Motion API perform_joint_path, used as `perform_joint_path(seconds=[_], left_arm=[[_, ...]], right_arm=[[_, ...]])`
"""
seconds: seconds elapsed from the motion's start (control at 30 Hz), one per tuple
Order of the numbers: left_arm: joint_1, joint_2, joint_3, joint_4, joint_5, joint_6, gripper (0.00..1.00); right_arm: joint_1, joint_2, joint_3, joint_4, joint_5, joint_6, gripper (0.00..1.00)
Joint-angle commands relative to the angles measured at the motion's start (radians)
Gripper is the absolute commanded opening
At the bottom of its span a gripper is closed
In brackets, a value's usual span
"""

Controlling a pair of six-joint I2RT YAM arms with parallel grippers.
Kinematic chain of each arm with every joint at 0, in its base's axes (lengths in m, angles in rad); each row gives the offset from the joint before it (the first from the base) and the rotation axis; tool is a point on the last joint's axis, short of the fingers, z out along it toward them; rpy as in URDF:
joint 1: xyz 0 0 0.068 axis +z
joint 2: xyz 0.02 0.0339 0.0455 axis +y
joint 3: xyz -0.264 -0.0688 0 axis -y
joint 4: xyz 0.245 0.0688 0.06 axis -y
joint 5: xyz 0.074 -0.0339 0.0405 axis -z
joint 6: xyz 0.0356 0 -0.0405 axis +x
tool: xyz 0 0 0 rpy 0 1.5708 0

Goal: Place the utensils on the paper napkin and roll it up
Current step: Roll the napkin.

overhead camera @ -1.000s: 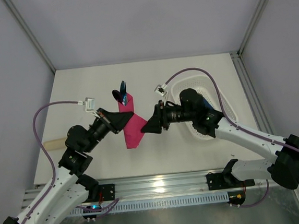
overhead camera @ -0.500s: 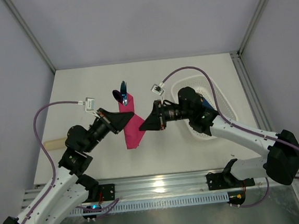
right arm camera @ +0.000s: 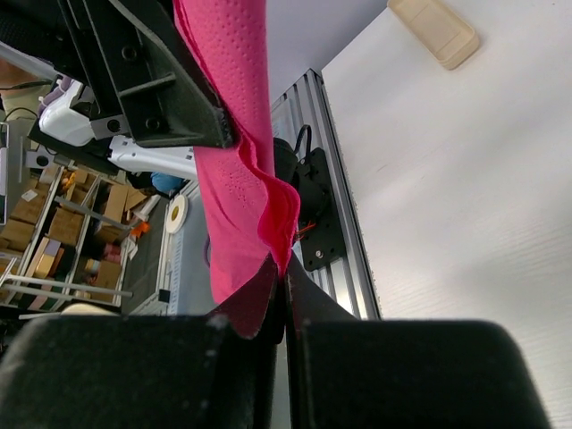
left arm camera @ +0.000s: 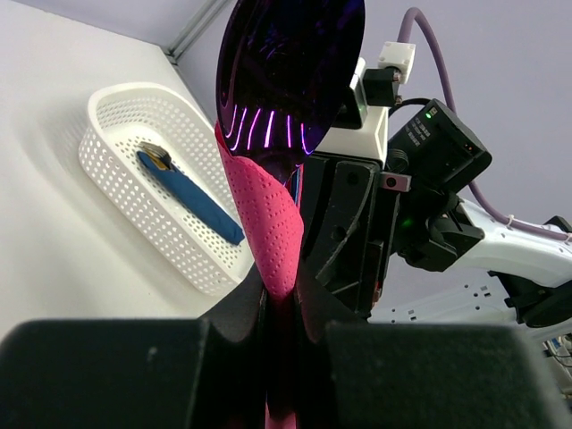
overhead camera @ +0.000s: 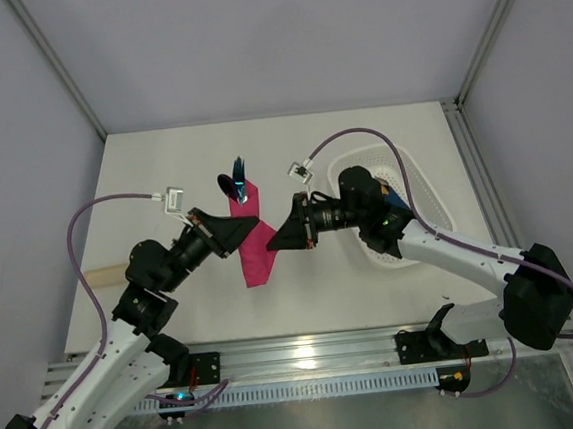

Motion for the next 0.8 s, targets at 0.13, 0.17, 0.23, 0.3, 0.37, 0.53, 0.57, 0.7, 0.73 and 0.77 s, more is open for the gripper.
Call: perform_joint_path(seconds=[0.13,0.17,0.23,0.3,0.37,0.53,0.57,0.7,0.73,0.77], left_arm=[[-0.002,-0.017,0.04,0.143,0.033,-0.053,0.0],[-0.002,-0.012,0.04,0.151,0.033,-0.056,0.0],[-0.001,-0.009,0.035,0.159,0.035,-0.062,0.0],[-0.002,-0.008,0.031,0.166,0.035,-0.065,0.0],[-0.002,-0.009,0.031,0.168,0.033,-0.065,0.0],[-0.002,-0.014,0.023,0.172,0.023,-0.067,0.0],[-0.002,-0.012,0.022,0.174,0.02,-0.068,0.0],[-0.002,-0.011,0.015,0.18,0.013,-0.067,0.0],[-0.002,-0.012,0.015,0.174,0.012,-0.065,0.0],[-0.002,-0.015,0.017,0.171,0.007,-0.062,0.0]], right_arm=[[-0.01,0.074,0.059,0.002,0.005,-0.036,0.04],[-0.01,0.079,0.064,-0.002,0.005,-0.034,0.04],[-0.01,0.087,0.077,0.002,0.002,-0.033,0.04],[-0.01,0.098,0.088,0.003,0.002,-0.027,0.04],[-0.007,0.104,0.091,-0.002,0.009,-0.024,0.07],[0.008,0.102,0.091,-0.003,0.034,-0.011,0.14],[0.021,0.102,0.096,-0.003,0.037,-0.01,0.15],[0.05,0.082,0.105,-0.035,0.093,-0.025,0.23],[0.053,0.062,0.103,-0.057,0.106,-0.031,0.24],[0.053,0.05,0.102,-0.069,0.12,-0.037,0.26]])
